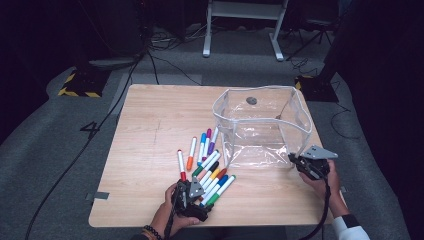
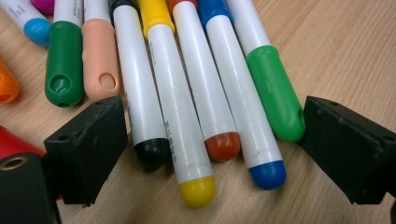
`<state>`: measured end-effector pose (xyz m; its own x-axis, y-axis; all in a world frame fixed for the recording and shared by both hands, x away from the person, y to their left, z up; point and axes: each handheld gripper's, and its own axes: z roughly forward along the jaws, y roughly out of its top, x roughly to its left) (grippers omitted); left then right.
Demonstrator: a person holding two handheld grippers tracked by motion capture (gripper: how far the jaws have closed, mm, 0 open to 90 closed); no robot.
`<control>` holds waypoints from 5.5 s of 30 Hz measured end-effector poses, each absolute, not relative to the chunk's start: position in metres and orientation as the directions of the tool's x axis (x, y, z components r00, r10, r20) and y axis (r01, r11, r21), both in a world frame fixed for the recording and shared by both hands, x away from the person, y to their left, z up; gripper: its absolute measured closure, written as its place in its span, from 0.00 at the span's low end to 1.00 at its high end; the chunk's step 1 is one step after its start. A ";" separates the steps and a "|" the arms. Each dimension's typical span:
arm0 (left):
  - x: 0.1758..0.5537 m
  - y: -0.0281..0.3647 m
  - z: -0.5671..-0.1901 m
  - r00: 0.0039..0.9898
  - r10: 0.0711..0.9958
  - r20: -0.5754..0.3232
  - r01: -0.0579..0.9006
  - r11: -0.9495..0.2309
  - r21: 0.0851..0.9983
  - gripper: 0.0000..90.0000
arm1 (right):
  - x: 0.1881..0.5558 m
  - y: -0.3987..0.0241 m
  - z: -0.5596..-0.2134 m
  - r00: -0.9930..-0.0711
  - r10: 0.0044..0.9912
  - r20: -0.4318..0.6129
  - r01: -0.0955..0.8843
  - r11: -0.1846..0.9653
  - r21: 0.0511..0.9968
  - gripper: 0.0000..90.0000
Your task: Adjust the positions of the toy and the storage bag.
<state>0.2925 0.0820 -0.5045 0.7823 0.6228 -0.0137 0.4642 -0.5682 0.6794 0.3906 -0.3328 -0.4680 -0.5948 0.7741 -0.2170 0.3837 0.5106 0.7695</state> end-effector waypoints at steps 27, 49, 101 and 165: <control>0.301 0.064 -0.504 0.752 0.659 -0.007 0.485 -0.546 0.683 0.12 | 0.426 -0.298 -0.466 -0.576 0.788 -0.217 0.410 0.509 0.756 0.95; 0.297 0.070 -0.504 0.773 0.634 -0.013 0.472 -0.561 0.680 0.12 | 0.387 -0.311 -0.461 -0.615 0.774 -0.153 0.406 0.477 0.779 0.56; 0.298 0.133 -0.505 0.770 0.638 -0.016 0.477 -0.557 0.680 0.10 | 0.328 -0.147 -0.488 -0.988 0.097 -0.116 -0.019 0.680 0.732 0.40; 0.345 0.210 -0.505 0.658 0.753 -0.010 0.568 -0.487 0.664 0.01 | 0.368 -0.299 -0.486 -0.824 0.566 0.003 0.388 0.562 0.730 0.83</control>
<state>0.3449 0.2099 -0.5054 0.6582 0.7528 -0.0100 0.5676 -0.4874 0.6636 0.3678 -0.2986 -0.4857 -0.8244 0.5661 0.0026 0.3884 0.5623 0.7301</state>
